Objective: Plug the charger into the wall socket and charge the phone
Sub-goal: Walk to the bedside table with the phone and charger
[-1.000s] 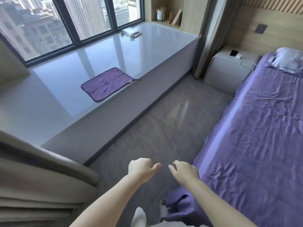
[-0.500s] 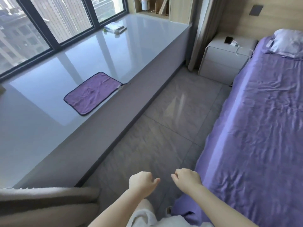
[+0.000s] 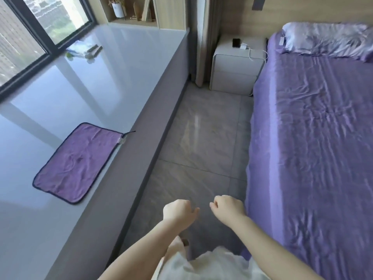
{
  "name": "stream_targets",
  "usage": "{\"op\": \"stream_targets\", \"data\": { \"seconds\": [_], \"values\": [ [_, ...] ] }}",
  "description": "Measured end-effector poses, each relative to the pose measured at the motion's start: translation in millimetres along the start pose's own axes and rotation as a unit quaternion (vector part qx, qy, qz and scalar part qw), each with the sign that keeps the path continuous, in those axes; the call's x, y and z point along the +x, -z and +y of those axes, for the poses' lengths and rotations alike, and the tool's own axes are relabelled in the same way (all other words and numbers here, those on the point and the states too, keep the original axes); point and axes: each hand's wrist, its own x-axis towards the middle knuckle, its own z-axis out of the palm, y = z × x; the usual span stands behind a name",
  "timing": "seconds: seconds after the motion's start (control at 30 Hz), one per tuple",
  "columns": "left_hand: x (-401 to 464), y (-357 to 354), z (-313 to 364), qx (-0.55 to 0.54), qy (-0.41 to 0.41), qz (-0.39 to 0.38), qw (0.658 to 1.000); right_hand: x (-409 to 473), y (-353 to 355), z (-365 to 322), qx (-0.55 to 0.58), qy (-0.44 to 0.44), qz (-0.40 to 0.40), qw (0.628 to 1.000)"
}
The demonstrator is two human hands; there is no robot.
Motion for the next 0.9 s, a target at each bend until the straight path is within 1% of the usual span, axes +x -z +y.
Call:
{"op": "stream_targets", "data": {
  "seconds": [0.2, 0.37, 0.47, 0.67, 0.9],
  "values": [
    [48, 26, -3, -0.004, -0.002, -0.017, 1.0, 29, 27, 2, -0.005, -0.032, 0.036, 0.999],
    [97, 44, 24, 0.008, -0.032, -0.021, 0.999, 65, 42, 21, -0.008, -0.049, 0.028, 0.998],
    [134, 59, 48, 0.015, -0.033, -0.021, 0.999, 99, 58, 38, -0.004, -0.045, 0.021, 0.999],
    [204, 101, 94, 0.021, -0.013, -0.02, 0.999, 172, 110, 81, 0.002, -0.026, 0.002, 1.0],
    [271, 143, 140, -0.008, 0.037, -0.012, 0.999, 247, 165, 120, -0.002, -0.002, -0.003, 1.0]
  ]
}}
